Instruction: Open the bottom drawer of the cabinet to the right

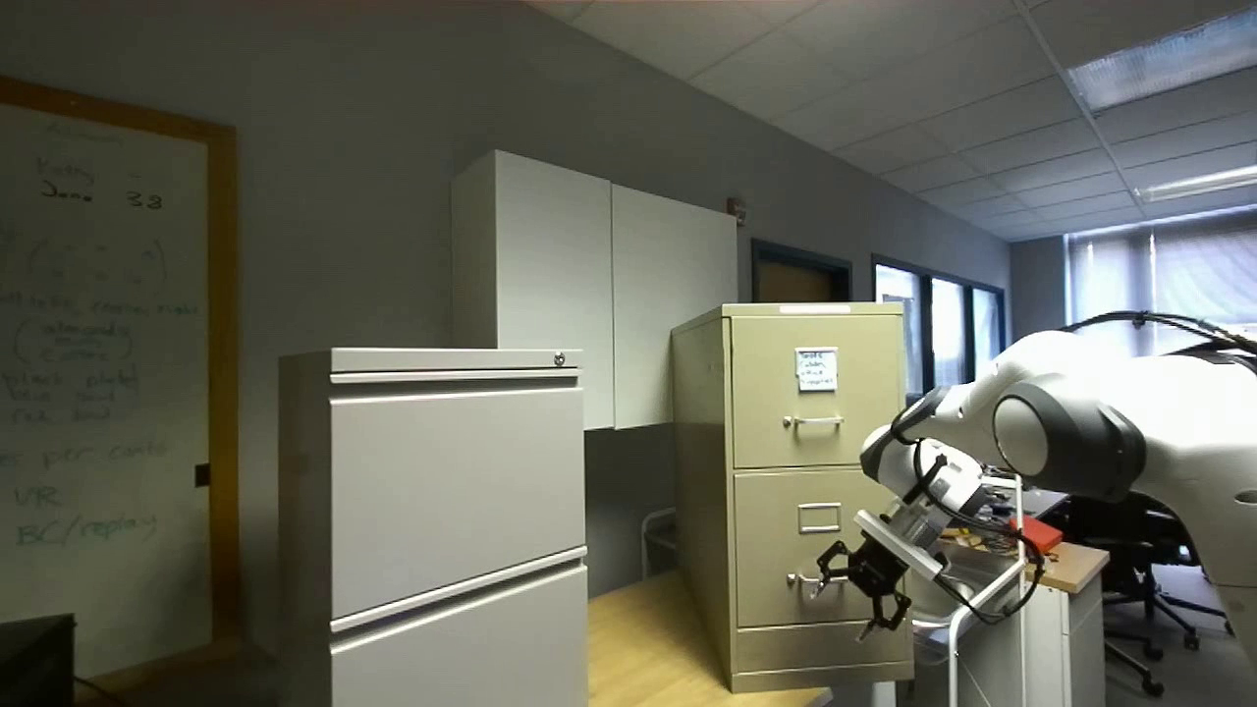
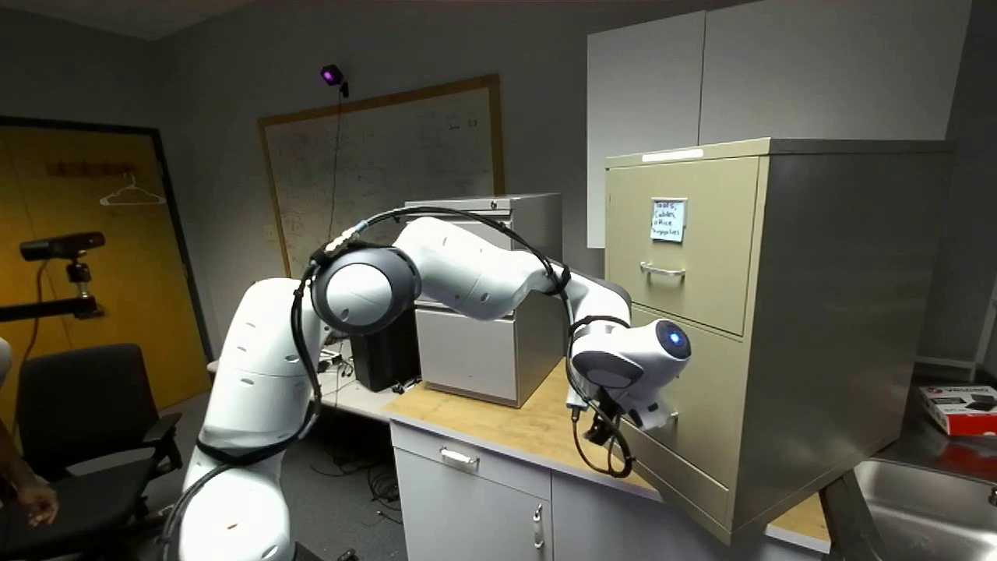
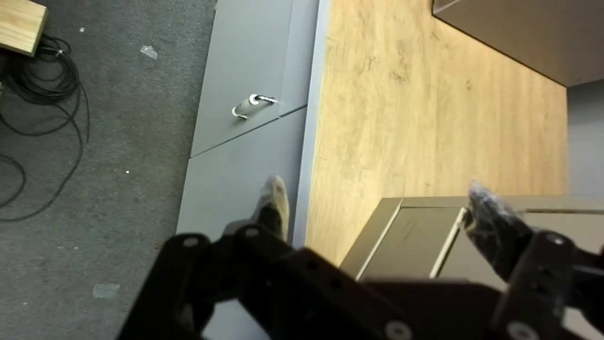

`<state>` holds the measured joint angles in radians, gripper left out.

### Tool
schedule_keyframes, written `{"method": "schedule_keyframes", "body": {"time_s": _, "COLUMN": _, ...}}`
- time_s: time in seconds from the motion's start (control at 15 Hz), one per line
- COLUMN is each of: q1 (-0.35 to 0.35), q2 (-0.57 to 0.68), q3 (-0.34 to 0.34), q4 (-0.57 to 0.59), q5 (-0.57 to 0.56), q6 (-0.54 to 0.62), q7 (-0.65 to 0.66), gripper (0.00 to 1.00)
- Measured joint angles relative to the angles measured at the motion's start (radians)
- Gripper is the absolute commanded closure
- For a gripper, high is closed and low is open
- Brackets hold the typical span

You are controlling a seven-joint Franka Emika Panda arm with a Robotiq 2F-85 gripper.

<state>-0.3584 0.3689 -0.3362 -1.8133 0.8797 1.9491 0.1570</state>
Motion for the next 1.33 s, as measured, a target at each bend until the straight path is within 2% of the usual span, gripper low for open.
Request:
{"method": "schedule_keyframes", "body": {"time_s": 0.27, "q1": -0.011, "q2": -0.005, "q3": -0.005, "q4": 0.012, "q5": -0.001, "q6": 0.057, "q7": 0.049, "gripper": 0.00}}
{"method": "schedule_keyframes", "body": {"time_s": 0.67, "q1": -0.044, "q2": 0.013, "q3": -0.016, "q4": 0.156, "q5": -0.047, "q6": 0.063, "q7": 0.159, "gripper": 0.00}}
{"method": "schedule_keyframes", "body": {"time_s": 1.33, "q1": -0.049, "q2": 0.195, "q3": 0.009, "q4": 0.313, "q5": -0.099, "q6": 0.026, "q7": 0.194, "gripper": 0.00}}
